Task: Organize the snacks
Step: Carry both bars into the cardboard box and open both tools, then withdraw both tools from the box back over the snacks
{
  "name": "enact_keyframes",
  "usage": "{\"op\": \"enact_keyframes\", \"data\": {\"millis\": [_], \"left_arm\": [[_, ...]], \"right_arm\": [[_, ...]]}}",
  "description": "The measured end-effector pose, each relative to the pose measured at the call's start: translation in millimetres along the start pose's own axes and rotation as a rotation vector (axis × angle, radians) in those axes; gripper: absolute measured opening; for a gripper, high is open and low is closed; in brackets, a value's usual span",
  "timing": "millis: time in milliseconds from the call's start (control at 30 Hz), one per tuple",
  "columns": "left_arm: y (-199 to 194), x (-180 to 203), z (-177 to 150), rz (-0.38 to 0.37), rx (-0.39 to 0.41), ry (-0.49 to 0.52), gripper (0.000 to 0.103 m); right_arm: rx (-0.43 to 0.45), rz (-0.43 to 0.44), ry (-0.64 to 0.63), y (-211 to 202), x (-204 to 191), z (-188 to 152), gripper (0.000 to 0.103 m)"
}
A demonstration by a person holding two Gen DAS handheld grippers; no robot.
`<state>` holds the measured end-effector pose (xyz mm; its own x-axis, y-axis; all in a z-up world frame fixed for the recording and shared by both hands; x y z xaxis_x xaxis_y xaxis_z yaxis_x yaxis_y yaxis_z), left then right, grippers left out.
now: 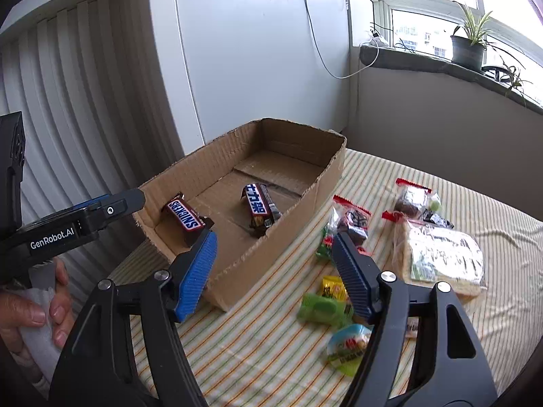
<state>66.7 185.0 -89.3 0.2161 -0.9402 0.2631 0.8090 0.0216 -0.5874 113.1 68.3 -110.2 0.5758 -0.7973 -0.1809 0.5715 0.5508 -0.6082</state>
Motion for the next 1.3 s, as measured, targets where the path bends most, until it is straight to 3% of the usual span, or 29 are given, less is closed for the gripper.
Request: {"op": "enact_keyframes", "data": {"millis": [167,367,700,967,1067,1300], "left_arm": [[-14.5,-3.7,-4.3,0.026,0.003,-0.005,0.077],[-23.4,19.5,-3.7,0.026,0.028,0.043,0.077],[-21.0,82.8,-20.4,-0.02,0.04,0.163,0.077],[-23.2,124.7,-31.4,-0.077,0.063,0.255,0.077],[-20.5,133.7,-33.6,-0.1,0.046,0.27,0.077],[-12.8,155.7,-58.3,-0.164,-0.047,0.297,0.077]], "right_arm": [[0.016,0.009,0.002,-18.7,-0.7,-8.1,0.073],[0.04,-0.01,0.004,-40.4,7.3,-23.8,0.074],[0.067,-0.129,0.109,-89.0,73.6,-60.8,0.077],[0.099,-0.152,0.152,-113.5,101.6,-69.1,0.078],[0.093,-0.151,0.16,-112.5,103.2,-73.1,0.084],[0.024,-0.166,0.171,-99.0,115.1,-96.0,0.085]]}}
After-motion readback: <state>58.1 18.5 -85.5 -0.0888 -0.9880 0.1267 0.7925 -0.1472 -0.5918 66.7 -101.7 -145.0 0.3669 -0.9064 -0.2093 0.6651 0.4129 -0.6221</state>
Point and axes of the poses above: each gripper's, at about its wrist camera, not at the fingertips, and y roughly the way its jaws point, x to its right, z to its top, the point moved 4 cm from there along y, roughly the way its jaws point
